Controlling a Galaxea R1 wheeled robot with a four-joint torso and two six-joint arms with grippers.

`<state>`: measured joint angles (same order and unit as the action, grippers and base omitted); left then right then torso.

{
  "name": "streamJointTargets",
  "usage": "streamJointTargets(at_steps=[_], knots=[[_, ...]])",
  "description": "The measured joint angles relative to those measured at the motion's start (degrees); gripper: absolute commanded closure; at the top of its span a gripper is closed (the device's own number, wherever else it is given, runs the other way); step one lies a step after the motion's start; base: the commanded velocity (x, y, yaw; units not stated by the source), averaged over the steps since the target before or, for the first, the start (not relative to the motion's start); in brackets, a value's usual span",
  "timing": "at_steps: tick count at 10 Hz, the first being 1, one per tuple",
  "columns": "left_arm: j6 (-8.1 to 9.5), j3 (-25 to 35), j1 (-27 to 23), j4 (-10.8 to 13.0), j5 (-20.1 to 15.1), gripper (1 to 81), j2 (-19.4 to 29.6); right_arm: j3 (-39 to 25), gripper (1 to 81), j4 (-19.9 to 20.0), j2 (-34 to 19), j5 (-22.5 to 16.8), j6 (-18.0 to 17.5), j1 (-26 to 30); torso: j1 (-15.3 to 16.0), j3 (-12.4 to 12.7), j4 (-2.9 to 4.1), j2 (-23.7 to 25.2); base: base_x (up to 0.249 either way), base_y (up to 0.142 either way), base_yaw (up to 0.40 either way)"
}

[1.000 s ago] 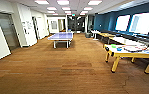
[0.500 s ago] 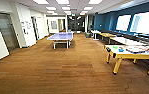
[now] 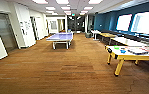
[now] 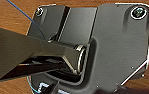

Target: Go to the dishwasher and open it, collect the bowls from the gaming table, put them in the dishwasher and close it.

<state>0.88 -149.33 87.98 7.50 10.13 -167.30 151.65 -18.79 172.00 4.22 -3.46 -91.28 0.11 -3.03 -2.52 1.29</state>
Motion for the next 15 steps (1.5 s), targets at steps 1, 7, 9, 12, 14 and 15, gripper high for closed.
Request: streamJointTargets(at_steps=[1, 7, 9, 12, 14, 15], knots=[[0.0, 0.0, 0.0, 0.0, 0.1, 1.0, 0.0, 0.0, 1.0, 0.0, 0.0, 0.0, 0.0, 0.0, 0.0, 0.0, 0.0, 0.0, 0.181, 0.0, 0.0], [0.0, 0.0, 0.1, 0.0, 0.0, 1.0, -0.1, 0.0, 1.0, 0.0, 0.0, 0.0, 0.0, -0.1, 0.0, 0.0, 0.0, 0.0, 0.181, 0.0, 0.0], [0.0, 0.0, 0.0, 0.0, 0.0, 1.0, -0.2, 0.0, 1.0, 0.0, 0.0, 0.1, 0.0, -0.1, 0.0, 0.0, 0.0, 0.0, 0.185, 0.0, 0.0], [0.0, 0.0, 0.2, 0.0, 0.0, 1.0, -0.3, 0.0, 1.0, 0.0, 0.0, 0.0, 0.0, -0.1, 0.0, 0.0, 0.0, 0.0, 0.191, 0.0, 0.0], [0.0, 0.0, 0.2, 0.0, 0.0, 1.0, -0.3, 0.0, 1.0, 0.0, 0.0, 0.0, 0.0, -0.1, 0.0, 0.0, 0.0, 0.0, 0.191, 0.0, 0.0], [0.0, 0.0, 0.2, 0.0, 0.0, 1.0, -0.2, 0.0, 1.0, 0.0, 0.0, 0.0, 0.0, -0.1, 0.0, 0.0, 0.0, 0.0, 0.191, 0.0, 0.0]])
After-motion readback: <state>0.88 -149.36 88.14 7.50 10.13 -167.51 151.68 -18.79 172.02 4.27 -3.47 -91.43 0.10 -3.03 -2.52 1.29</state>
